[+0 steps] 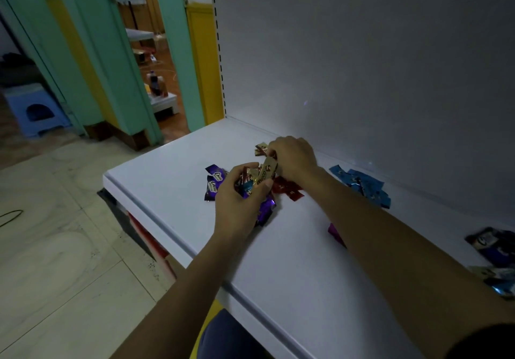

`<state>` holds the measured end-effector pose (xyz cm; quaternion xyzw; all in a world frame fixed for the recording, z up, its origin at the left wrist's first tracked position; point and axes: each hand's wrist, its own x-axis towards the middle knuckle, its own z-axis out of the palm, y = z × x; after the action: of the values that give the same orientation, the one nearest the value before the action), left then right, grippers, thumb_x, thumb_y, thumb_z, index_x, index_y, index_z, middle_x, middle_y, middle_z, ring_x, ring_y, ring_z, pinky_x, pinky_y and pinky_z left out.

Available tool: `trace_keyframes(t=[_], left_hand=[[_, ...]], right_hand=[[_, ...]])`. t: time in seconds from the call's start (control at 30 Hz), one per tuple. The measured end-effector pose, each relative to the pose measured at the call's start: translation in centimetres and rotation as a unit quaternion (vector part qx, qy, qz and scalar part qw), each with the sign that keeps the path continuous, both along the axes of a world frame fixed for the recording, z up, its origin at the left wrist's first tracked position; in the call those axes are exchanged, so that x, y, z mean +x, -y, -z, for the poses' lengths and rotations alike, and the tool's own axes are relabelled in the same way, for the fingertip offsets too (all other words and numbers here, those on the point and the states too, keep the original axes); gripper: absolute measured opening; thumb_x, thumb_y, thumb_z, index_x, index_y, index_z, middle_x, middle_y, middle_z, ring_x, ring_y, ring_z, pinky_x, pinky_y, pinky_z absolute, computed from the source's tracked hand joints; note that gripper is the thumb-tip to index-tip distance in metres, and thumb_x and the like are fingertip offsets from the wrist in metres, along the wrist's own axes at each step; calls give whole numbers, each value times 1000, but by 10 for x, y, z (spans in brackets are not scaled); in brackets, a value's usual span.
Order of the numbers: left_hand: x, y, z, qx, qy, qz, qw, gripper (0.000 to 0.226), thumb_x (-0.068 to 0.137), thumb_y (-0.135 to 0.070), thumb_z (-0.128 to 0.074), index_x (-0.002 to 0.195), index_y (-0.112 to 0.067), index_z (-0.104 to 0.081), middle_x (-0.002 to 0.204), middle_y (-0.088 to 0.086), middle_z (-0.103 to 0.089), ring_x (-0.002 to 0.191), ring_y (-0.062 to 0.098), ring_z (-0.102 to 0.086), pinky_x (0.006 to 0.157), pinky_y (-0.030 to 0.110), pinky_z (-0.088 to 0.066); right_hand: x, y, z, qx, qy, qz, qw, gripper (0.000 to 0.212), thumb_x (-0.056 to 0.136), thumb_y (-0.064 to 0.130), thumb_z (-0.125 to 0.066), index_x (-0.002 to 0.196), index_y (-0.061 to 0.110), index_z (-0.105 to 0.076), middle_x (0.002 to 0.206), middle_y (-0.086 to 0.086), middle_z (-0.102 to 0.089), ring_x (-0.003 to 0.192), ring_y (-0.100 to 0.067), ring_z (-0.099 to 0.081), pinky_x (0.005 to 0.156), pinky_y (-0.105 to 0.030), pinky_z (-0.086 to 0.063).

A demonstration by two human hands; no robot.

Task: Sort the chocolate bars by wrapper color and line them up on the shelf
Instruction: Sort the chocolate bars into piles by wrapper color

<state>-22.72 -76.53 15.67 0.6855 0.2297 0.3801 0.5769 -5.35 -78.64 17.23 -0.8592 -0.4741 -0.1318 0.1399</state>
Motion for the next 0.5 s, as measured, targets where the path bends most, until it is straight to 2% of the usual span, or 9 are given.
trace_keyframes(t=[0.17,0.27,0.33,0.4,0.5], left_hand=[[0,2,-3,2,4,0,1000,29,85,-13,-71,111,-18,-62,104,-3,-67,94,2,-64,73,10,-50],[-2,3,-4,5,8,0,1000,27,85,-11,-71,108,-20,-62,100,-6,-67,87,-4,-64,73,11,-50],[-3,2,-4,-6,9,0,1000,28,85,-12,-71,111,-17,-63,102,-3,-68,88,1,-66,77,16,-53],[-4,4,-5,-21,16,0,1000,31,84,-12,-72,114,-13,-63,103,1,-69,91,7,-67,81,21,-55],[-8,10,-7,-4,31,4,999,32,82,-8,-73,112,-10,-63,100,2,-70,91,4,-67,78,16,-52]], right_hand=[[1,2,-1,-27,-33,-20,999,19,92,18,-52,98,11,-68,99,-6,-64,86,-23,-59,84,-37,-45],[-6,13,-7,93,-123,-15,988,28,97,23,-46,94,5,-68,91,-8,-67,80,-22,-60,76,-37,-50],[-20,23,-14,194,-271,-24,943,39,98,34,-45,85,5,-68,81,-7,-67,72,-20,-61,71,-33,-50],[-37,40,-26,222,-415,-59,880,42,95,44,-49,89,9,-70,81,-4,-71,72,-16,-66,71,-27,-52],[-51,67,-28,204,-513,-129,824,20,87,27,-66,91,8,-71,68,5,-69,60,-7,-63,61,-19,-52]])
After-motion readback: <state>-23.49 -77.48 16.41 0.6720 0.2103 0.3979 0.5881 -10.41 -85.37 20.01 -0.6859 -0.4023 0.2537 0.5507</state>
